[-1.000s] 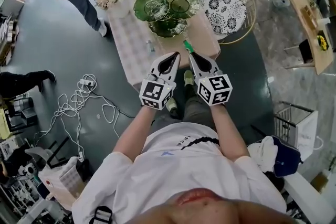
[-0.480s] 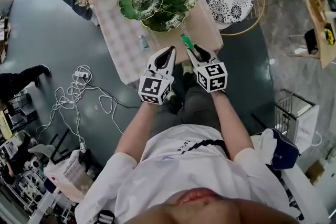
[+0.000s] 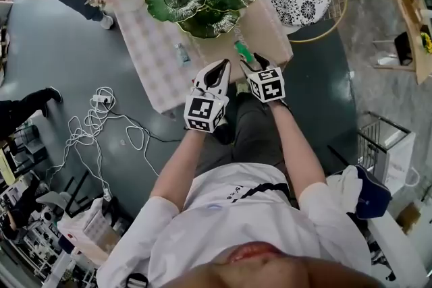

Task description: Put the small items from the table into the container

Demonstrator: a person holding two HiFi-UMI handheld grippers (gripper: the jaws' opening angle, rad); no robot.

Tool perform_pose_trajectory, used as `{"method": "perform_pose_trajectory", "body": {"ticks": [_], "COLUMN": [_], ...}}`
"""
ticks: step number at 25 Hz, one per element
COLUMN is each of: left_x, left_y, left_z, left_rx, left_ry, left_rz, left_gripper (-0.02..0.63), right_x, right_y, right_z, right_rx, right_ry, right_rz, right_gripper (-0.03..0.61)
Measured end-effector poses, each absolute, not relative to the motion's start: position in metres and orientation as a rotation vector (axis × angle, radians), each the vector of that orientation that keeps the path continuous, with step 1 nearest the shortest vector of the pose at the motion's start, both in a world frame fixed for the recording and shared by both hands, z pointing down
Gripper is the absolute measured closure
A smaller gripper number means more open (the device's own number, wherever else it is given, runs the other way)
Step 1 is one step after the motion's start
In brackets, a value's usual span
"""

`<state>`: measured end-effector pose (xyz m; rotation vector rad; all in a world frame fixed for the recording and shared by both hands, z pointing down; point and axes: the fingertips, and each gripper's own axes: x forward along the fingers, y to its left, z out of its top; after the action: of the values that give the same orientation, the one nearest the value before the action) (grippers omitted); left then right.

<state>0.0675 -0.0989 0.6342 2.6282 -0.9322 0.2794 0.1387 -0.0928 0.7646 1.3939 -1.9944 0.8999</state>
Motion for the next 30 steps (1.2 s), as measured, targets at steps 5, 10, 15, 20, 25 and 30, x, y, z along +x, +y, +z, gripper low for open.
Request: {"method": "perform_pose_trajectory", "body": {"ticks": [5,10,15,20,25,30], "left_x": [0.071,0.070,0.070,0.069,0.066,0.062], "left_y": [-0.101,-0.108,-0.112,-0.112,-0.107,-0.096], "left_z": [0.654,0.664,0.670,0.676,0.670,0.652], "left_rx": [2.628,2.629,2.632,2.626,2.627,2.626], "left_ry": [-0.920,-0.921,-0.923,-0.927,-0.928,-0.924], "left_rz": [0.295,0.298,0.298,0.303,0.305,0.300], "left_gripper": [0.607,0.607,0.607,0.607,0.607,0.607], "right_x": [0.141,0.141,0.142,0.144,0.146,0.139], "right_y": [-0.100,-0.106,-0.109,-0.108,-0.105,-0.099], "right_z": [0.799,0.824,0.838,0.845,0.832,0.796], "right_rx": [1.360,1.333,1.315,1.316,1.346,1.381], "right_ry": [-1.946,-1.902,-1.864,-1.842,-1.865,-1.911], "right_rz": [0.900,0.883,0.876,0.866,0.872,0.861], "right_gripper": [0.360,0.360,0.360,0.377,0.399,0.399]}}
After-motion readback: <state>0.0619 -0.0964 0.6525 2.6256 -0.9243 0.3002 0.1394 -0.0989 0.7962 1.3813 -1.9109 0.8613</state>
